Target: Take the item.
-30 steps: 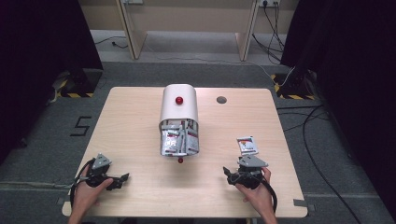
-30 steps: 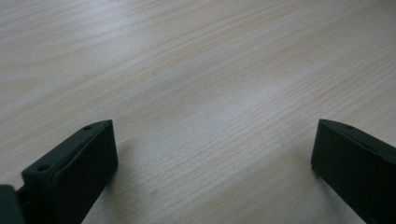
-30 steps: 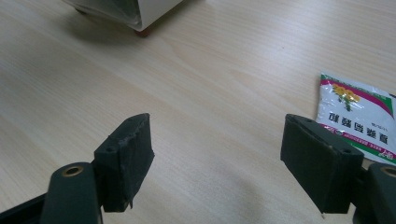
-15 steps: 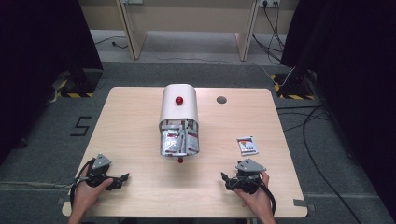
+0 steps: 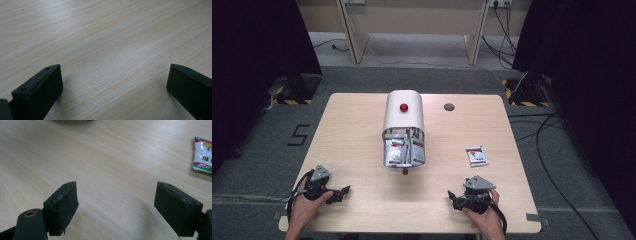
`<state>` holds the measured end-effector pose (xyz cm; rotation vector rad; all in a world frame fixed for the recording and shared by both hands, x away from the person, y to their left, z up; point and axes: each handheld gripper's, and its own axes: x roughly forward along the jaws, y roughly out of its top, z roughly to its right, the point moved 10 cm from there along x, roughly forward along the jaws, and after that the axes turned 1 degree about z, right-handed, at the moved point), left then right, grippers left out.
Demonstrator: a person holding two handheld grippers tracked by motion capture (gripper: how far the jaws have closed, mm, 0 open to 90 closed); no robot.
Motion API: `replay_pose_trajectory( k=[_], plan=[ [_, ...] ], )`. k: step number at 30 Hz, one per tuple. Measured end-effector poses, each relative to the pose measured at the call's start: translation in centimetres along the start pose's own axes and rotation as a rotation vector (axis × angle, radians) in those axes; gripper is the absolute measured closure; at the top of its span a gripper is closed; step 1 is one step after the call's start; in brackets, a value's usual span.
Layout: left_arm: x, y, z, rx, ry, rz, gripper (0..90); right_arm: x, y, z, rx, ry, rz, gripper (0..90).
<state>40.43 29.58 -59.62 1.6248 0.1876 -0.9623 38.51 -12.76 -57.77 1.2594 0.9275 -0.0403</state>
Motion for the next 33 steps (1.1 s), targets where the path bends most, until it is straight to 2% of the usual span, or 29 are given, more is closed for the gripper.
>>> replay_pose_trajectory(
  k=[6, 23, 33],
  plan=[
    [0.0, 0.0, 0.0, 0.000, 0.000, 0.000, 0.0, -0.2, -0.7, -0.5, 0.004, 0.010, -0.016, 19.9],
    [0.0, 0.0, 0.0, 0.000, 0.000, 0.000, 0.0, -1.3, -2.3, -1.2, 0.000, -0.004, -0.038, 19.3],
    [0.0, 0.0, 0.0, 0.000, 0.000, 0.000, 0.0, -1.8, -3.0, -1.5, 0.004, -0.011, 0.007, 16.7]
  ],
)
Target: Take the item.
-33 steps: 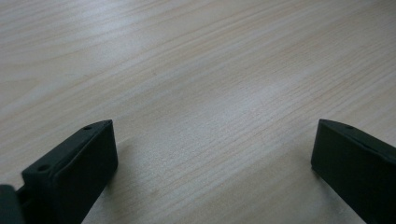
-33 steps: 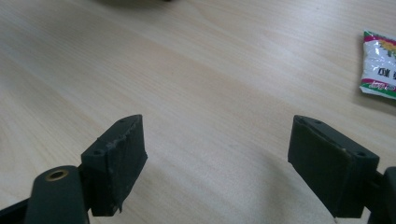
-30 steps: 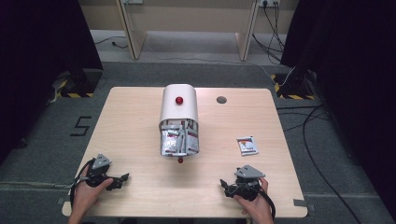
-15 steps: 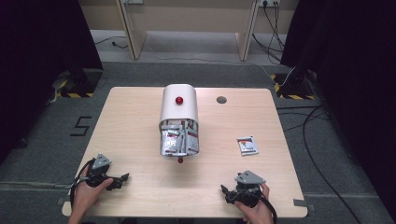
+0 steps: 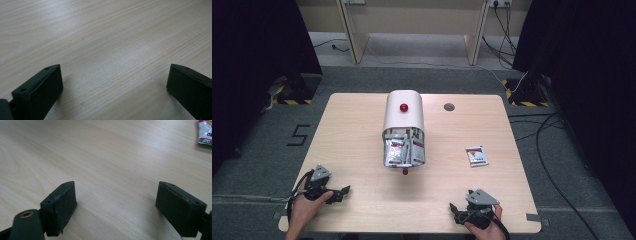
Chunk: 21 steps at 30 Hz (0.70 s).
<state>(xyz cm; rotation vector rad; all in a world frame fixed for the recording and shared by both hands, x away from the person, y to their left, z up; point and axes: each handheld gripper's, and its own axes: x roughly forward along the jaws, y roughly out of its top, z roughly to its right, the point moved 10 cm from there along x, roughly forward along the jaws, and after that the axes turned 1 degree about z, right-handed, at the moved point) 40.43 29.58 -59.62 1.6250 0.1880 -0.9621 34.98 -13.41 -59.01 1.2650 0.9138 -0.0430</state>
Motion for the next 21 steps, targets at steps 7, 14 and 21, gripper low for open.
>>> replay_pose_trajectory(
  k=[7, 14, 21],
  plan=[
    [0.00, 0.00, 0.00, 0.000, 0.000, 0.000, 0.0, -0.45, -0.45, -0.20, -0.003, 0.003, 0.028, 15.8],
    [0.00, 0.00, 0.00, 0.000, 0.000, 0.000, 0.0, -0.76, -0.76, -0.37, 0.001, 0.000, 0.049, 15.6],
    [0.00, 0.00, 0.00, 0.000, 0.000, 0.000, 0.0, -0.87, -0.91, -0.46, -0.003, 0.002, 0.069, 15.4]
  ],
)
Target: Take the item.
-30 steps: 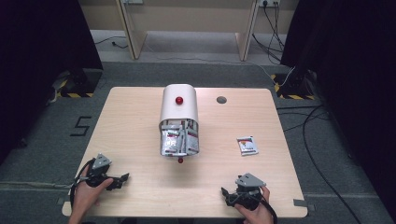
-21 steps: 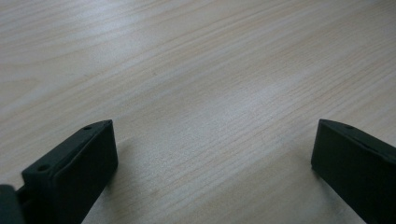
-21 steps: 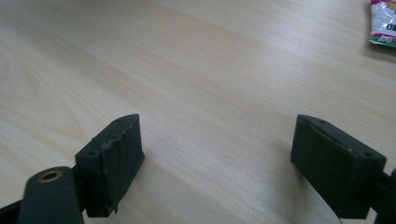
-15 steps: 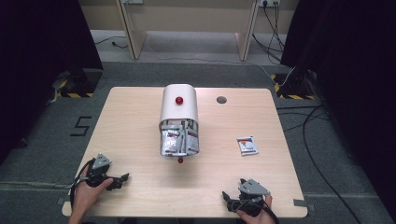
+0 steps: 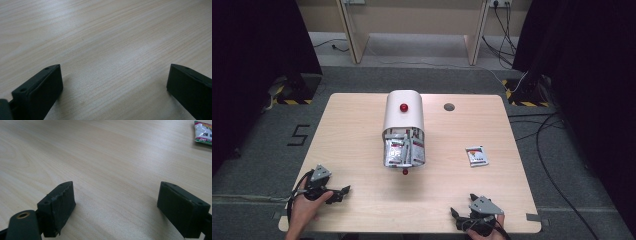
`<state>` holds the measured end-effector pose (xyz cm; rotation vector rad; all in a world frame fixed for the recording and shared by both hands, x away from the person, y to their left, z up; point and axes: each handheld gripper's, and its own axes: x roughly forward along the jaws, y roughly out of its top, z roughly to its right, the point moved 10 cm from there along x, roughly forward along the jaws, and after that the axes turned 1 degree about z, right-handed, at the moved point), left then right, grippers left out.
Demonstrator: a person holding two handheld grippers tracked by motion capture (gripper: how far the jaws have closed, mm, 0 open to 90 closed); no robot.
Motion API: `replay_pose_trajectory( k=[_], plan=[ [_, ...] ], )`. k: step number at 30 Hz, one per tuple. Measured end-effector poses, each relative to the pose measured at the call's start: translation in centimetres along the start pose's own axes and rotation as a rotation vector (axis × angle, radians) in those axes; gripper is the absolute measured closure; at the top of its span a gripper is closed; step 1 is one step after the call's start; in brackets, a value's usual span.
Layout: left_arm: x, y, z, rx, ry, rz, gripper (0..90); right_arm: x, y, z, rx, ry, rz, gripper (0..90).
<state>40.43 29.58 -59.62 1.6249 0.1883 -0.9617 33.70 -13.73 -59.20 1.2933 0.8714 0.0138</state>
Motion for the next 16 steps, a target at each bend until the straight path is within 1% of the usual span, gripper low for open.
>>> replay_pose_trajectory(
  k=[16],
  plan=[
    [0.00, 0.00, 0.00, 0.000, 0.000, 0.000, 0.0, -0.02, -0.05, 0.01, -0.004, 0.004, 0.016, 15.3]
  ],
)
